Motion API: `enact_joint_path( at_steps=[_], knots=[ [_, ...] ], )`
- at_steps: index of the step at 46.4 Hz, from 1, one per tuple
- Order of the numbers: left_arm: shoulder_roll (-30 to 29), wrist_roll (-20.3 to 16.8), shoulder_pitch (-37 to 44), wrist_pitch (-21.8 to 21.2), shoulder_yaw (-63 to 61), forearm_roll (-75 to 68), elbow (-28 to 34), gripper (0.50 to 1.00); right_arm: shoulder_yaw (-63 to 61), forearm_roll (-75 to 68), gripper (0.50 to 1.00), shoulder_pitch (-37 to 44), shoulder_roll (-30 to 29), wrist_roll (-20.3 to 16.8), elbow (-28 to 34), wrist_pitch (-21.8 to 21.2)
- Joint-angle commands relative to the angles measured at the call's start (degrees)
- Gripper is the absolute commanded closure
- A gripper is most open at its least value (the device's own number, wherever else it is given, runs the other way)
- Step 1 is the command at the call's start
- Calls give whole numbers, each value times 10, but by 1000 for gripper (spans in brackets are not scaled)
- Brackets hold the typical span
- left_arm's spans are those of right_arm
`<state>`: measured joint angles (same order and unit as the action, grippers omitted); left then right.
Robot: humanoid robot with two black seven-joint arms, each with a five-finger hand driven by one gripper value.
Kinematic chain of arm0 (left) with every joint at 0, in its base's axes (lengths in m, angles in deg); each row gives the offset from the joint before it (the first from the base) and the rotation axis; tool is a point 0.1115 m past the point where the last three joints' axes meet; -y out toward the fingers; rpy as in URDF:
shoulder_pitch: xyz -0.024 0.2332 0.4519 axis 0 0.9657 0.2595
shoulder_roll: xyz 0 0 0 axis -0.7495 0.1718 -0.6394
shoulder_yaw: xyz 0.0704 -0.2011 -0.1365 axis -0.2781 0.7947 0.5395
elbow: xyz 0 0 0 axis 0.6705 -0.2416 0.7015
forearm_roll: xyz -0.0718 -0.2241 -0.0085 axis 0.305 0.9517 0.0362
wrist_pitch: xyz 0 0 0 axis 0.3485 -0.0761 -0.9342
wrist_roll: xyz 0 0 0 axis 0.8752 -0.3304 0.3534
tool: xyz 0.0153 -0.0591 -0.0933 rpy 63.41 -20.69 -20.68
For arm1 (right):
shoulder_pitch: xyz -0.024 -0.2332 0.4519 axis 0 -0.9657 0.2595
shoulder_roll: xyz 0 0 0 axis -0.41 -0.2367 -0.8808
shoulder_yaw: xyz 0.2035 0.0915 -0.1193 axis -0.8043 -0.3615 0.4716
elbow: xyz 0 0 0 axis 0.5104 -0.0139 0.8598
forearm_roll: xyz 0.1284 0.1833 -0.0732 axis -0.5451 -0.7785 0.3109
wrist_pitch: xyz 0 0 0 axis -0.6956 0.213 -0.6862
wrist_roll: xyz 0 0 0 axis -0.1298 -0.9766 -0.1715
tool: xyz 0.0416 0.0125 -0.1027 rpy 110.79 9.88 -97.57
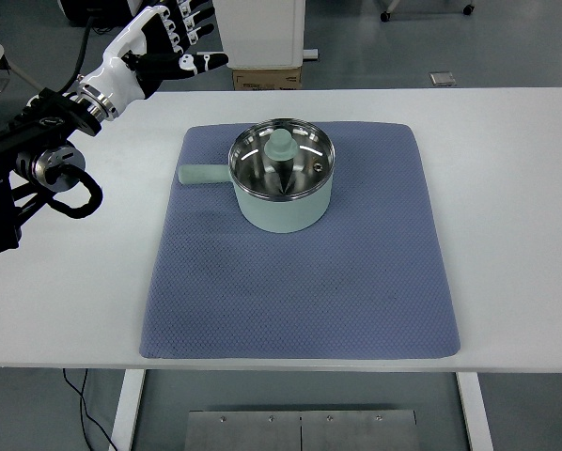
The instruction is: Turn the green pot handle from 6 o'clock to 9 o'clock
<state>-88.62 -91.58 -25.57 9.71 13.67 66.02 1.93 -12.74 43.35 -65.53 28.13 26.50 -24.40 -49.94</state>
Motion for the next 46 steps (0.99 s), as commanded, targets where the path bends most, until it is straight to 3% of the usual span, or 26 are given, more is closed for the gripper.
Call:
enact_joint_path(
  at_steps=[1,30,46],
  knots=[
    [0,6,12,-18,0,27,3,500,0,0,500,0,0,0,0,0],
    [26,6,77,-54,4,172,39,500,0,0,500,0,0,0,0,0],
    [32,6,107,-58,35,184,67,500,0,0,500,0,0,0,0,0]
  ],
)
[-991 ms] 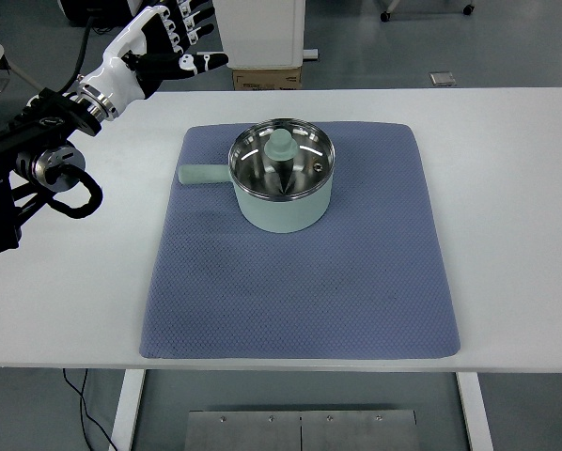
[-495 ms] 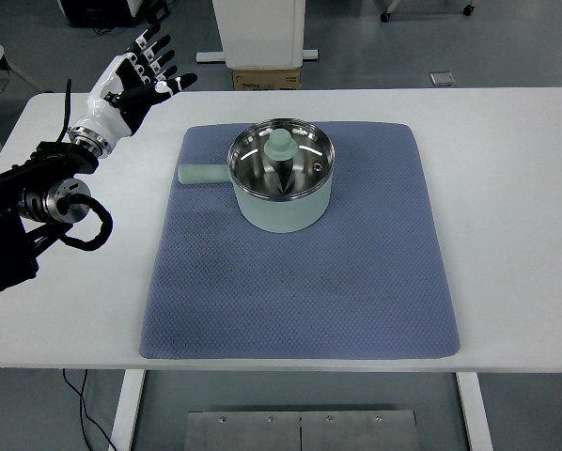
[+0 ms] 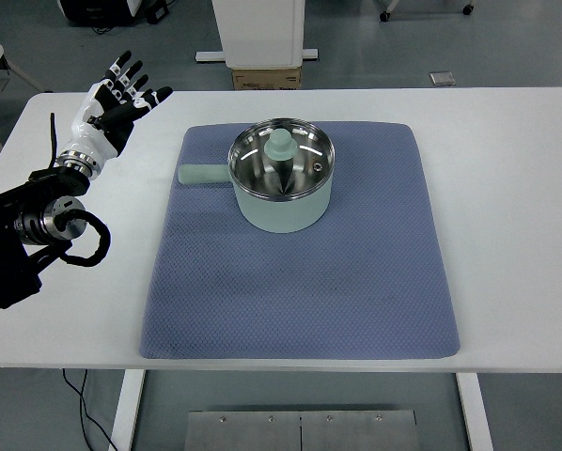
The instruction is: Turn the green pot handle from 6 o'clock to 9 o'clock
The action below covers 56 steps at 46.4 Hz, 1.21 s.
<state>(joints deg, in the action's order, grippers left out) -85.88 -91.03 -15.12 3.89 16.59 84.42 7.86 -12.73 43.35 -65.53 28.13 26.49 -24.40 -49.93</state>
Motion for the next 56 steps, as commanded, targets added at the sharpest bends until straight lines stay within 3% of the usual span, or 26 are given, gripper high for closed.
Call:
enact_joint_path(
  at_steps=[1,24,56],
  knots=[
    [7,0,2,0,7,0,11,500,0,0,500,0,0,0,0,-1],
    [47,0,34,0,32,1,46,500,0,0,500,0,0,0,0,-1],
    [48,0,32,0,33,-1,46,500,0,0,500,0,0,1,0,-1]
  ],
)
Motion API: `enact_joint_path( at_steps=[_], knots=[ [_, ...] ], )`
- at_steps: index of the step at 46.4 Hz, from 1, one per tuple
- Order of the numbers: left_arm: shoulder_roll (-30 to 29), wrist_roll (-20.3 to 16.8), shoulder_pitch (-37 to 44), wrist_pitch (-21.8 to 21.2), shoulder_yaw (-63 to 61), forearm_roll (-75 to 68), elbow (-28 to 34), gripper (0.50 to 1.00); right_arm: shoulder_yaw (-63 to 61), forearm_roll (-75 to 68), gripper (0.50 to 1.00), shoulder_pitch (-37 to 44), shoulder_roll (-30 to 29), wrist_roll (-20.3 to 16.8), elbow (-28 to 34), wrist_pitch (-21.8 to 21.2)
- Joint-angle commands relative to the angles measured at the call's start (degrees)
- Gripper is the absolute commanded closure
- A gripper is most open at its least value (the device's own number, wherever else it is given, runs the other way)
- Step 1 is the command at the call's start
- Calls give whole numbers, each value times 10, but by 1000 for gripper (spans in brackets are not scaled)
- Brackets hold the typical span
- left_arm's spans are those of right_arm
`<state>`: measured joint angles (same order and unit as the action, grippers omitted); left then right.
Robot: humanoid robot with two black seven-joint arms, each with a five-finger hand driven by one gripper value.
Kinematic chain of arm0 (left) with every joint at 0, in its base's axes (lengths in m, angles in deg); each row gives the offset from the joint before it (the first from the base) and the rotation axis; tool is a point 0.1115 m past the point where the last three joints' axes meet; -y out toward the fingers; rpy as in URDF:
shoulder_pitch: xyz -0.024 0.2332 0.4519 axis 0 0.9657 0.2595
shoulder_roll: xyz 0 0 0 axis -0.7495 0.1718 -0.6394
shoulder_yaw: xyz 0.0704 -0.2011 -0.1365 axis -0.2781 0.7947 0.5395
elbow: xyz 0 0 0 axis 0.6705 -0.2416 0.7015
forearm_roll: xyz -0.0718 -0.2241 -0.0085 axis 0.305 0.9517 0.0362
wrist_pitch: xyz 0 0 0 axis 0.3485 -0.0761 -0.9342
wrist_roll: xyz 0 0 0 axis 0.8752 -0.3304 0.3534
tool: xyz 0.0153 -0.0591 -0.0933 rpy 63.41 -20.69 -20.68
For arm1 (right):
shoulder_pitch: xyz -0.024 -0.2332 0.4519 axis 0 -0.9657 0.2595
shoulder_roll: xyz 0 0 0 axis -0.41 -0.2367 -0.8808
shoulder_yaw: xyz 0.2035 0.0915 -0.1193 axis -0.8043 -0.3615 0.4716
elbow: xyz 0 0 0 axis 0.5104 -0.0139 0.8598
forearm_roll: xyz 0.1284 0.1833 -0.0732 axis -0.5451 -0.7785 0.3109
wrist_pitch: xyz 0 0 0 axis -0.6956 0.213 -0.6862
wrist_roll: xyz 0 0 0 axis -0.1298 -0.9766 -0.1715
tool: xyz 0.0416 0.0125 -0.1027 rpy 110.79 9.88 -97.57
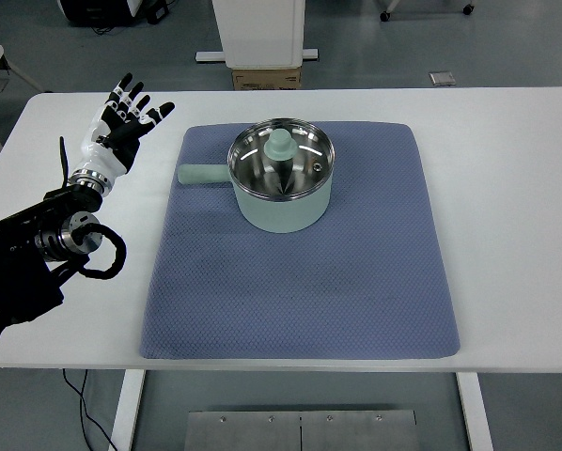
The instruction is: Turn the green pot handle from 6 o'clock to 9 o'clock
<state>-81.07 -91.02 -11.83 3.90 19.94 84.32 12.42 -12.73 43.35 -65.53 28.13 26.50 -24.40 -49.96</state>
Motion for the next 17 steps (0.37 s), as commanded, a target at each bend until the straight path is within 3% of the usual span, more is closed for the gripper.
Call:
enact_joint_path(
  at_steps=[1,17],
  knots=[
    [0,0,-1,0,0,-1,-1,500,0,0,500,0,0,1,0,0],
    [0,0,0,0,0,-1,-1,500,0,-1,500,0,0,2,0,1]
  ],
)
